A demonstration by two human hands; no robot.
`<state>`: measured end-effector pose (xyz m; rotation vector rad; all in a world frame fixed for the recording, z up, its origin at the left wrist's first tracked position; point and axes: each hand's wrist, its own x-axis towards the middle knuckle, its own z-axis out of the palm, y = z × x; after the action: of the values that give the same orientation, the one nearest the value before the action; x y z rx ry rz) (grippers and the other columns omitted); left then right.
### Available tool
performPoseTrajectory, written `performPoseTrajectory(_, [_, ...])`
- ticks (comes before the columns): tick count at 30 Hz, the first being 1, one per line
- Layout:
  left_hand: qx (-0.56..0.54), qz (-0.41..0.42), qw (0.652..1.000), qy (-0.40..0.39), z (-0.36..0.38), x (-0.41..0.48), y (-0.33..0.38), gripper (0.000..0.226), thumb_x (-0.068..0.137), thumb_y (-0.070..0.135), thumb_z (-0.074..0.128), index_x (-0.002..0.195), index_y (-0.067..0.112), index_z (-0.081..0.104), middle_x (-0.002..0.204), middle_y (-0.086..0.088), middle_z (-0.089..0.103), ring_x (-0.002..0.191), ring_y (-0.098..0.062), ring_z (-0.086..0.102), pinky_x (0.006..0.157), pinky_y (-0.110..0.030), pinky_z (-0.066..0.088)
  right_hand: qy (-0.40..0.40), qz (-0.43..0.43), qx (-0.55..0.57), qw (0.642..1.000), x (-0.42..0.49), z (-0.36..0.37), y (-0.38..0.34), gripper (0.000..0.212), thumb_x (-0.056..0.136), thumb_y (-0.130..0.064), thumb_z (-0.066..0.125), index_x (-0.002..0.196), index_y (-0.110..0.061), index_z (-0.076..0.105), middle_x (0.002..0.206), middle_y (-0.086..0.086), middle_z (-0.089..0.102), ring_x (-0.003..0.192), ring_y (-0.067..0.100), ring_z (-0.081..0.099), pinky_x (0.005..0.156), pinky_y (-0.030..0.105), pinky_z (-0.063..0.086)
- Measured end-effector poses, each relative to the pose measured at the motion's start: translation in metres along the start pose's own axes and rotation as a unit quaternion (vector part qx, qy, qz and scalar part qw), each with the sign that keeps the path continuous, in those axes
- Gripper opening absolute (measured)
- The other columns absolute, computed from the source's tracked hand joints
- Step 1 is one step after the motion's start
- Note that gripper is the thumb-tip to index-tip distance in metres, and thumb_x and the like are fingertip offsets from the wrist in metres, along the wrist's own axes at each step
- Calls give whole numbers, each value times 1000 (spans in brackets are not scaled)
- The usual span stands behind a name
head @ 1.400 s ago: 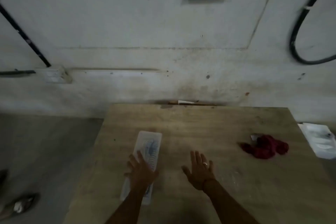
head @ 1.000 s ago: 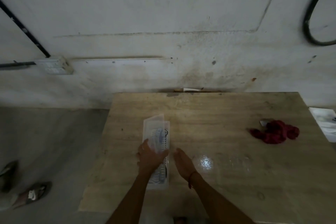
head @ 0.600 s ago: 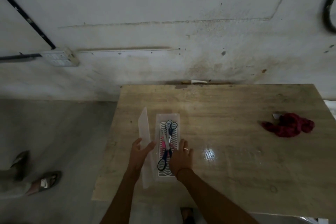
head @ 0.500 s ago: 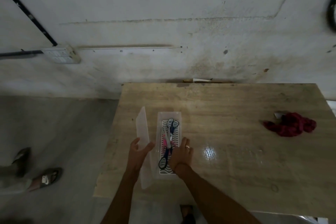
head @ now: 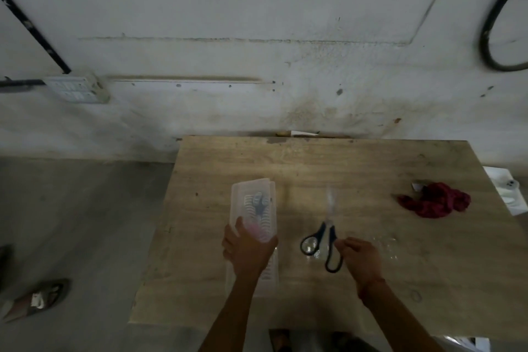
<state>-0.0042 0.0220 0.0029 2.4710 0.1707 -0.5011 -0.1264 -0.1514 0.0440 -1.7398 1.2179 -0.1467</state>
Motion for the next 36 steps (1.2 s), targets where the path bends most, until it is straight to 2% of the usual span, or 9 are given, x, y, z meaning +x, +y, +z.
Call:
performPoseTrajectory(2, [29,0,1000,3,16,-1,2,110,62,62,77,149,22,23,156,-17,20,140,-41,24,114,-55,25,28,25,15,999,-2,-16,7,13,83,-8,71,75,2,75,75,26,69,71,37,62,68,38,50])
performPoseTrajectory(5, [62,13,998,6,30,-1,-1,111,65,62,76,152,22,20,158,-19,14,143,-43,18,116,-57,21,39,33,23,998,-6,-30,12,14,85,-8,69,88,4,75,75,14,66,73,26,57,80,44,52])
performPoseTrajectory(19, [127,25,991,36,45,36,10,110,63,61,77,150,21,25,157,-21,19,142,-43,22,114,-57,23,49,28,54,997,11,-41,29,15,87,-10,68,96,0,75,83,20,73,90,37,67,72,31,46])
performPoseTrajectory(23, [155,34,987,39,43,49,12,115,62,66,76,152,19,23,159,-23,17,145,-44,19,119,-60,12,50,26,62,996,18,-49,34,15,86,-9,69,96,0,75,72,7,66,73,23,61,72,28,45])
performPoseTrajectory(26, [180,39,982,41,40,61,23,123,62,74,72,156,15,19,163,-27,9,151,-43,7,119,-61,-1,46,44,90,994,26,-55,39,16,85,-10,70,98,-2,75,80,4,70,81,19,64,78,29,47])
performPoseTrajectory(29, [73,124,985,91,38,52,58,112,67,70,72,151,8,33,158,-27,26,147,-43,23,118,-57,14,41,46,103,993,38,-61,43,17,85,-13,71,97,-3,76,76,0,73,79,18,69,77,34,56])
performPoseTrajectory(31, [-77,170,982,-6,43,28,90,85,78,59,71,142,10,45,141,-17,54,131,-32,51,105,-38,40,33,44,99,994,44,-64,45,15,86,-17,71,95,-7,76,74,-2,73,75,13,71,74,32,58])
performPoseTrajectory(33, [-144,181,956,-179,56,-2,120,64,85,53,69,133,15,51,121,-4,67,106,-16,65,80,-17,48,28,40,102,994,52,-66,47,12,85,-19,71,92,-11,78,73,-5,74,73,11,72,75,34,59])
performPoseTrajectory(36, [-145,195,916,-319,90,-27,143,50,87,50,70,123,18,59,112,6,70,95,-6,67,79,-18,52,11,17,116,993,67,-65,50,6,85,-17,72,86,-18,77,72,-6,75,72,10,73,75,35,59])
